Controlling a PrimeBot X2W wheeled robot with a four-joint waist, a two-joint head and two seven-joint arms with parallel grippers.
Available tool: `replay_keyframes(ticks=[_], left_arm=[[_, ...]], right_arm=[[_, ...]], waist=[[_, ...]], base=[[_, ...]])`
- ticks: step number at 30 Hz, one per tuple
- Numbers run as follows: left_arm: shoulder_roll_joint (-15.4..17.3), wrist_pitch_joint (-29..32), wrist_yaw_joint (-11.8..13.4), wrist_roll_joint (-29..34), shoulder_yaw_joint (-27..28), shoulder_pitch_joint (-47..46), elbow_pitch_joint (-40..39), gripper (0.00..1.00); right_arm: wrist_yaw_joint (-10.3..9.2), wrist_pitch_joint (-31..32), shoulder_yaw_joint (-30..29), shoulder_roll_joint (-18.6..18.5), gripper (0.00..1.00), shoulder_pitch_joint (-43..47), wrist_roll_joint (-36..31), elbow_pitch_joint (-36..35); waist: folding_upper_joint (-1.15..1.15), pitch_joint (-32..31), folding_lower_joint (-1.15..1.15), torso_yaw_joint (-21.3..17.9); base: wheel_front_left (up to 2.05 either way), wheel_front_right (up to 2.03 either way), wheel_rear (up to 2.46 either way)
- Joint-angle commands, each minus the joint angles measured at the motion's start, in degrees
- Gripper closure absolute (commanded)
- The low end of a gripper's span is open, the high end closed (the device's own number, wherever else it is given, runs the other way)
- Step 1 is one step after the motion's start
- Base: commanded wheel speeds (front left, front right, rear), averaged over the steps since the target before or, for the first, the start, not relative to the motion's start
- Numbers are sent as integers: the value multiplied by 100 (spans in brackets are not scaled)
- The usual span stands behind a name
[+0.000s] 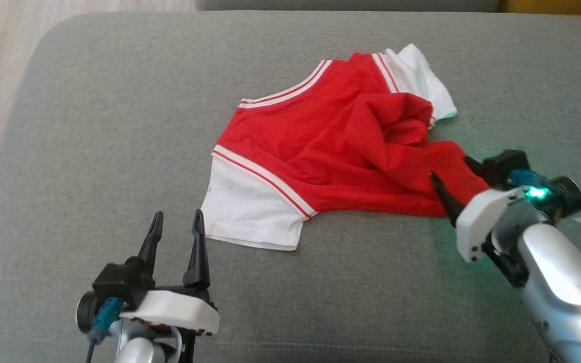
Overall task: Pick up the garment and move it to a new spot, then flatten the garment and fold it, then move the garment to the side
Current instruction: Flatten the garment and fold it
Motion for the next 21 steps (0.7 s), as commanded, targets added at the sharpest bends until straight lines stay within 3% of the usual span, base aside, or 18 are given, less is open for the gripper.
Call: replay_keyframes(ticks=[1, 9, 15, 21], left_arm=[[-13, -70, 26, -31, 129, -229, -173, 0], [-13, -70, 75, -69, 98, -198, -199, 0], [-13, -70, 95, -74, 117, -190, -232, 0], [-13, -70, 87, -83, 95, -257, -236, 0]], right_arm=[[37, -123, 221, -96, 0, -207, 94, -153], [37, -382, 721, -251, 0, -202, 403, -670], [37, -239, 933, -349, 0, 98, 490, -1191], [37, -152, 919, -323, 0, 10, 281, -1061]], waist=[[0, 31, 0, 91], [0, 35, 0, 249], [0, 89, 0, 242], [0, 211, 0, 205]], base=[[0, 0, 0], [0, 0, 0], [0, 0, 0], [0, 0, 0]])
